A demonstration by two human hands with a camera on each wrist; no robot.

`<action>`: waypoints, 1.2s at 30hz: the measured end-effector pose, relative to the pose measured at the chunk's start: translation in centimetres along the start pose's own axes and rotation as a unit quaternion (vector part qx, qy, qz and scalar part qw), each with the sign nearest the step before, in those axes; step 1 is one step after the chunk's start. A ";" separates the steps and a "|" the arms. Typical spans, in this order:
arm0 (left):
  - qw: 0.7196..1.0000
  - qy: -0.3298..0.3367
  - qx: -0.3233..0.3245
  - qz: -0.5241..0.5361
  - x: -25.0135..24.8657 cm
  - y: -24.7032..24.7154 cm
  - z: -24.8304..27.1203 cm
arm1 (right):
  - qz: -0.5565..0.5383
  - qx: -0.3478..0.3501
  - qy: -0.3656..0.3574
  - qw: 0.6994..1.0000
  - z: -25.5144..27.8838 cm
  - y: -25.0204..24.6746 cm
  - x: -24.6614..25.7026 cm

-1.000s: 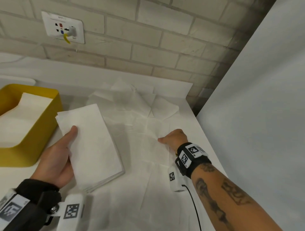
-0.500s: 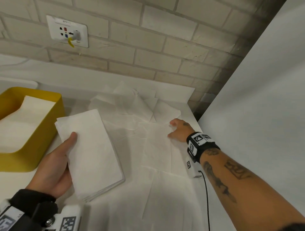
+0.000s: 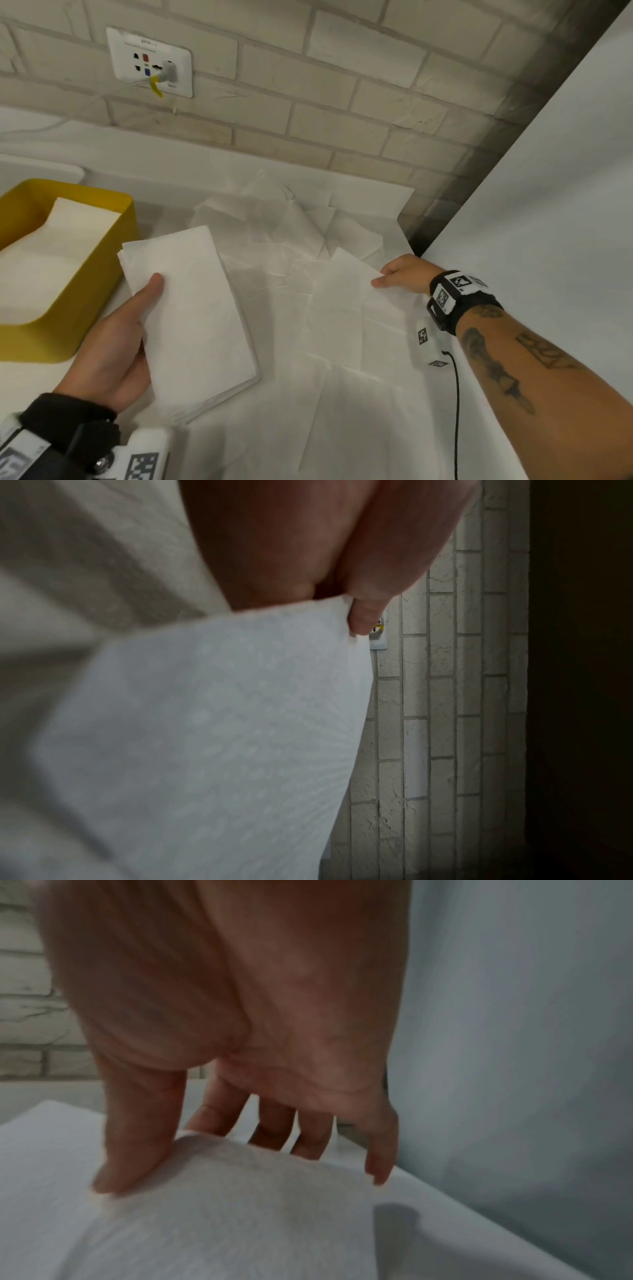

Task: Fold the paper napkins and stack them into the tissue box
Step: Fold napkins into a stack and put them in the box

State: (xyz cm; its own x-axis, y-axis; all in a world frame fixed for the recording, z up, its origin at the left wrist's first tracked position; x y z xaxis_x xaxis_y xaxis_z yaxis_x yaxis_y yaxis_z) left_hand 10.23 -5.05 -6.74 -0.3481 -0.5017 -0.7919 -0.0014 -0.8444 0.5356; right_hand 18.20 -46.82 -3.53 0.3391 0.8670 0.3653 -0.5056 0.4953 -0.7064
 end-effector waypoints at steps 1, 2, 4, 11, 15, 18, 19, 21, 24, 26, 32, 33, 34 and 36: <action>1.000 0.003 0.005 -0.002 -0.2 0.2 -0.1 | -0.022 0.002 -0.010 1.000 0.6 -0.4 -0.3; 1.000 0.006 0.008 -0.001 -0.3 0.3 -0.1 | -0.055 -0.007 -0.029 0.998 1.5 -0.9 -0.2; 1.000 0.010 0.010 0.003 -0.6 0.5 -0.3 | -0.154 -0.039 -0.076 0.984 3.6 -2.4 0.0; 0.997 0.020 0.067 -0.022 -1.7 4.7 -0.1 | -0.176 -0.085 -0.181 0.964 12.0 -5.2 4.9; 0.991 0.041 0.114 -0.055 -2.5 7.4 0.3 | -0.196 -0.075 -0.301 0.930 17.7 -4.9 9.8; 0.985 0.059 0.141 -0.074 -3.0 9.6 0.7 | -0.167 -0.099 -0.332 0.923 20.2 -4.4 12.0; 0.984 0.065 0.145 -0.080 -3.2 10.2 0.9 | -0.157 -0.105 -0.336 0.923 20.7 -4.2 12.5; 0.982 0.072 0.150 -0.090 -3.3 11.0 1.0 | -0.115 -0.128 -0.332 0.927 21.3 -3.9 13.4; 0.981 0.071 0.161 -0.086 -3.3 11.5 1.2 | -0.106 -0.104 -0.338 0.929 21.5 -3.3 14.0; 0.981 0.070 0.160 -0.082 -3.3 11.5 1.3 | -0.094 -0.038 -0.337 0.936 21.4 -2.1 14.5; 0.979 0.047 0.178 -0.085 -2.7 12.6 1.2 | -0.046 0.004 -0.370 0.928 22.3 -0.3 17.0; 0.978 0.037 0.186 -0.088 -2.4 13.0 1.2 | -0.027 -0.018 -0.374 0.927 22.3 -0.5 17.7; 0.976 0.025 0.197 -0.092 -2.0 13.3 1.2 | -0.005 -0.044 -0.373 0.927 22.0 -0.6 18.5; 0.970 -0.002 0.223 -0.099 -1.0 14.1 1.3 | 0.019 -0.068 -0.361 0.930 20.7 -0.7 19.8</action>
State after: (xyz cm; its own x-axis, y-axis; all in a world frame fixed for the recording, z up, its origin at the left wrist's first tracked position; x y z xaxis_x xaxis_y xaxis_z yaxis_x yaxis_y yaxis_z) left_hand 9.39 -16.18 1.96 -0.3026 -0.3359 -0.8919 -0.4742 -0.7587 0.4467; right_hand 8.82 -28.90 16.73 -0.3230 0.7182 0.6163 -0.3846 0.4954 -0.7789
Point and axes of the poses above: each hand's wrist, its own z-axis away from the middle knuckle, its own y-axis out of the palm, x = y × z, the point moved 10 cm from there along -z, towards the middle knuckle, and after that the axes turned 11 degrees about x, right-handed, at the moved point
